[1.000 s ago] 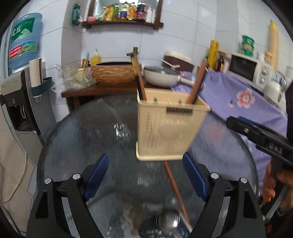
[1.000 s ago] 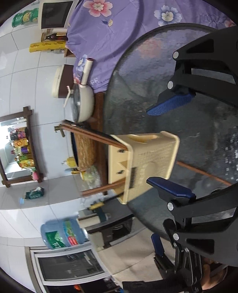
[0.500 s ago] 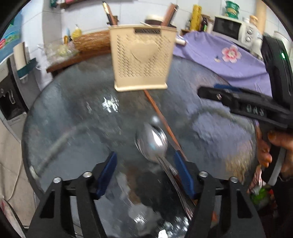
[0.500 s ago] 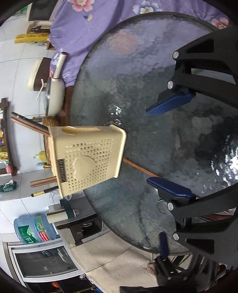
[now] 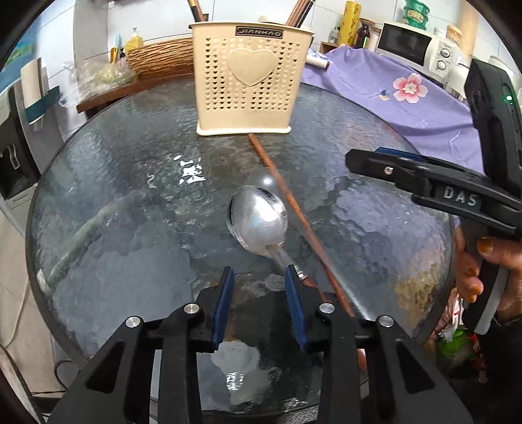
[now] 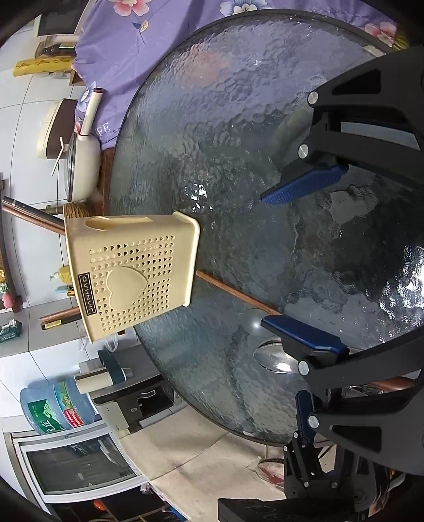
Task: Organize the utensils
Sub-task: 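Move the left tool down to the metal spoon on the table, then grasp the metal spoon by its handle with the left tool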
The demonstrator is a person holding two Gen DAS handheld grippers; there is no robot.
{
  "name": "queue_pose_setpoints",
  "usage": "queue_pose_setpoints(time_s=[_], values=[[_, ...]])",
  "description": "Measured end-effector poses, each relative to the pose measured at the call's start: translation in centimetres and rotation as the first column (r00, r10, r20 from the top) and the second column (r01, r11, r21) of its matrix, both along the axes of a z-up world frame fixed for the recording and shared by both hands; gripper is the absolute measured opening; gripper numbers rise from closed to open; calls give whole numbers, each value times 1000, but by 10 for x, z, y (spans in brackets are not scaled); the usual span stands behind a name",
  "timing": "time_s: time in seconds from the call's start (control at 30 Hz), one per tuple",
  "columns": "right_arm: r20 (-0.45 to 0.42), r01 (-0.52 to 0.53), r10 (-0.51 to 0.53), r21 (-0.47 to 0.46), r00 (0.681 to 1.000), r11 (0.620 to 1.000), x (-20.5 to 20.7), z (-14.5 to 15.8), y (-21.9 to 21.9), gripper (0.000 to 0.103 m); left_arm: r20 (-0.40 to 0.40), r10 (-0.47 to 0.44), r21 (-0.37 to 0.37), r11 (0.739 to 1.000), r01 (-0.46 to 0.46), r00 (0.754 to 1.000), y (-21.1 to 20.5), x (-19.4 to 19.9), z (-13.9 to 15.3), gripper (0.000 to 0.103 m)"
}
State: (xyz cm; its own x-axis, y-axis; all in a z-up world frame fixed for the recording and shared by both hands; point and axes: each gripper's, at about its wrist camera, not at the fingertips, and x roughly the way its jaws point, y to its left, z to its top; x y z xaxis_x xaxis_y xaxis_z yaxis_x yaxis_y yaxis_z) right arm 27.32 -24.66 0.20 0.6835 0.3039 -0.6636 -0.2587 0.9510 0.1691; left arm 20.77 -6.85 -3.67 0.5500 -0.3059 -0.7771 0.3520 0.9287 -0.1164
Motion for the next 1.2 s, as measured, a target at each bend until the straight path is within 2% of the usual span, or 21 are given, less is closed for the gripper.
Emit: queue_pose_setpoints(time_s=[0.1,0.2,0.4,0.6,0.7,0.77,0.97,1.1,1.2], values=[[-8,-2,2,6,1000,1000,0,-1,3,70,1,17,-4,1000,-17,1000,1,-1,-2,26],[-9,-16,16,10,1000,1000,-1,-1,8,70,-24,24,-88,996,-26,999,5,-1,-1,26],[-15,-19,19,2,1000,1000,-3,-5,12,70,-26,-7,-87,996,4,1000,-2,-8,-1,26],[-28,-19,19,-4,999,1000,-4,-7,13,70,24,-14,9,1000,14,1000,-11,-12,-1,21],[-31,-24,23,-23,999,999,-4,-8,16,70,46,17,48,999,-19,999,-8,-7,-1,19],[-34,-29,28,-28,999,999,-2,-9,20,70,44,30,39,999,-32,999,-4,-3,-1,5],[-44,-41,40,-24,998,999,-2,-12,28,70,64,13,68,998,-17,998,-6,0,-1,4],[-53,-34,33,-18,998,999,-1,-14,29,70,84,54,4,998,-55,995,5,1,5,1],[-52,-41,39,-29,998,999,0,-15,30,70,98,67,-12,998,-66,993,10,0,11,0]])
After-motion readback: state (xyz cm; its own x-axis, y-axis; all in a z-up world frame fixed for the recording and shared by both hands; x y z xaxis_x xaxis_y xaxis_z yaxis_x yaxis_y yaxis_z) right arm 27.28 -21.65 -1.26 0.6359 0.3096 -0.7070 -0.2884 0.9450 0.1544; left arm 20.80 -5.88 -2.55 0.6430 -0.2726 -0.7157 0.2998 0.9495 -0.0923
